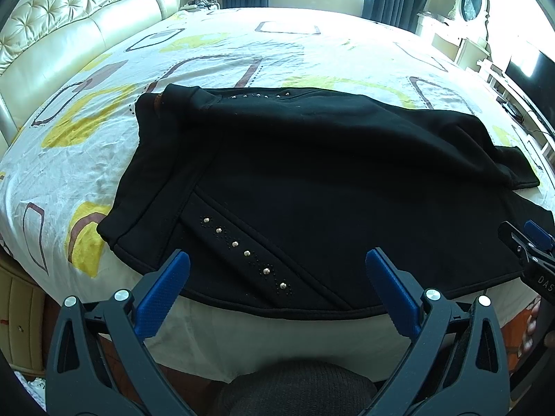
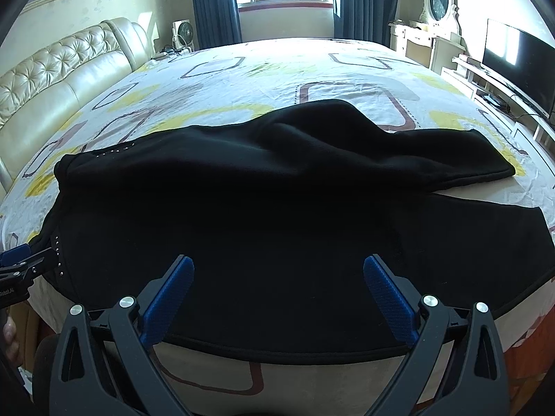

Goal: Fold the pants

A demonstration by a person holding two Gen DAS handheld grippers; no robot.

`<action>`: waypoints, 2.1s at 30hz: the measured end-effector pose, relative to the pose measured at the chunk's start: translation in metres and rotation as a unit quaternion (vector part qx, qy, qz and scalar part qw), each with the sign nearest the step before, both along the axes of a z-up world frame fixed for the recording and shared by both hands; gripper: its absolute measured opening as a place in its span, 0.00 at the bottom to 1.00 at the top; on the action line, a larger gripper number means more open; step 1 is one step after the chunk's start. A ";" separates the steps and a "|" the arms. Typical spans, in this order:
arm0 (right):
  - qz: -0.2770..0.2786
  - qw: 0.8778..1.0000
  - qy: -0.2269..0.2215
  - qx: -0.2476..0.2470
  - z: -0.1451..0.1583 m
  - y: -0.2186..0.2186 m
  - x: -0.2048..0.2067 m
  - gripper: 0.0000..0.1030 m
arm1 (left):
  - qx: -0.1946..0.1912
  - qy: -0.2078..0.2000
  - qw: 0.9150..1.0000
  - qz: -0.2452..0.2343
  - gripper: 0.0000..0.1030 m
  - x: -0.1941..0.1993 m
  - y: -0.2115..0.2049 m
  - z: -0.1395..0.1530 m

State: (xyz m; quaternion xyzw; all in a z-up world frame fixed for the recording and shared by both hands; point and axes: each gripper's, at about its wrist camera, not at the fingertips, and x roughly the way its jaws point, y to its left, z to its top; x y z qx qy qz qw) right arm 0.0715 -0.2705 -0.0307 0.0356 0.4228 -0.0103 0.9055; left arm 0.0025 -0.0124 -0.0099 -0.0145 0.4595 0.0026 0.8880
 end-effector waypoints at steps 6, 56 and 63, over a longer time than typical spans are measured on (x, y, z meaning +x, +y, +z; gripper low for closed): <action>0.001 1.000 0.000 0.000 0.000 0.001 0.000 0.95 | 0.001 0.000 1.000 -0.002 0.98 0.000 -0.001 -0.001; 0.052 0.998 -0.005 0.021 0.020 0.000 0.009 0.95 | -0.067 0.056 0.995 -0.050 0.98 0.014 0.031 0.012; 0.104 0.993 -0.025 0.040 0.046 -0.007 0.042 0.95 | -0.118 0.071 0.988 -0.071 0.98 0.081 0.133 0.037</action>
